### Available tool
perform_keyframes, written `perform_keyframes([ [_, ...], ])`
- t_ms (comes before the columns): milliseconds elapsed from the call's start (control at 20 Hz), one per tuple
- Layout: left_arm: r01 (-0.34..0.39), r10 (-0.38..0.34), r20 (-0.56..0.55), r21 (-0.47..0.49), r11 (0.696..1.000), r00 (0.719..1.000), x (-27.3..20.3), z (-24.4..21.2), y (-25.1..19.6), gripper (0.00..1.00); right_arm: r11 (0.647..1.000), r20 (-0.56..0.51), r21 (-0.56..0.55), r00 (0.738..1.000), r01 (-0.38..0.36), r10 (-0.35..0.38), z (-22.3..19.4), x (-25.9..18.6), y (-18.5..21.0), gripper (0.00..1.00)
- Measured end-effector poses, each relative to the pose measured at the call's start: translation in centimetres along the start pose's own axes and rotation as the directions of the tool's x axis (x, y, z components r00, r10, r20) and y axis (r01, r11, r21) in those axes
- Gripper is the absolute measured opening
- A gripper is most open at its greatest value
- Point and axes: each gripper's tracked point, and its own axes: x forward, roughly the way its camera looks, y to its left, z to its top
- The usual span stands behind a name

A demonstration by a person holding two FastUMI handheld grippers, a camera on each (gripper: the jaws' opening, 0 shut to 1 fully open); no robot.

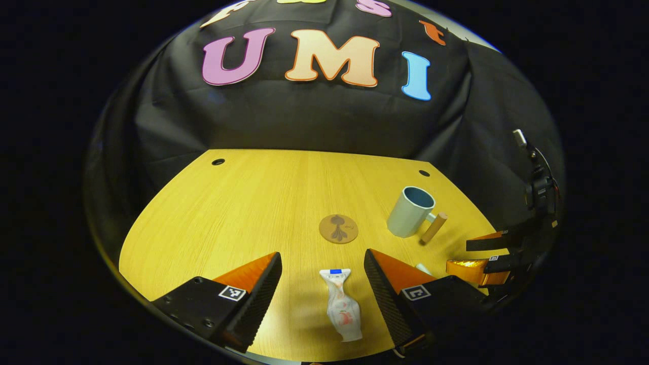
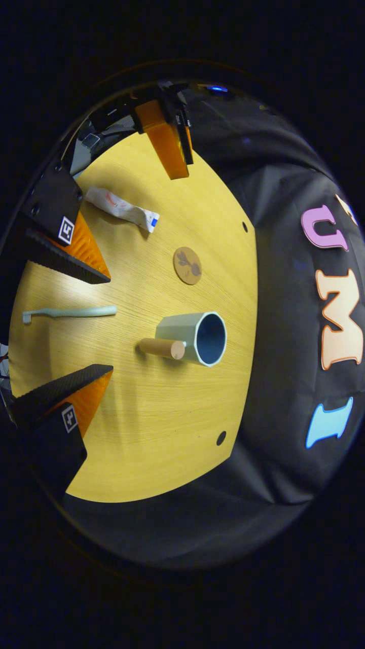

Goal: Put the toothbrush and toothpaste on the desktop into the cup, then pick up the cup and place it on the coaster on the desktop.

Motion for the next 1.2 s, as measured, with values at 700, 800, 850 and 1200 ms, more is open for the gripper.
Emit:
perform_keyframes([
  [700, -0.108, 0.109, -0.056, 0.022, 0.994, 0.992, -0.6, -2.2, 3.4, 0.95, 0.999, -0.369, -0.020, 0.929, -0.041, 0.031, -4.4, 4.4, 0.9, 0.77],
  [800, -0.112, 0.113, -0.066, 0.023, 0.993, 0.991, -0.6, -2.4, 3.4, 0.95, 0.999, -0.416, -0.023, 0.909, -0.046, 0.032, -5.2, 4.5, 1.1, 0.75],
  [850, -0.114, 0.115, -0.069, 0.023, 0.993, 0.991, -0.6, -2.6, 3.5, 0.95, 0.998, -0.435, -0.029, 0.900, -0.052, 0.034, -5.4, 4.5, 1.1, 0.75],
  [1200, -0.123, 0.123, -0.083, 0.016, 0.992, 0.989, -1.0, -3.3, 3.3, 0.95, 0.996, -0.472, -0.084, 0.882, -0.041, -0.004, -5.8, 4.9, 0.9, 0.47],
])
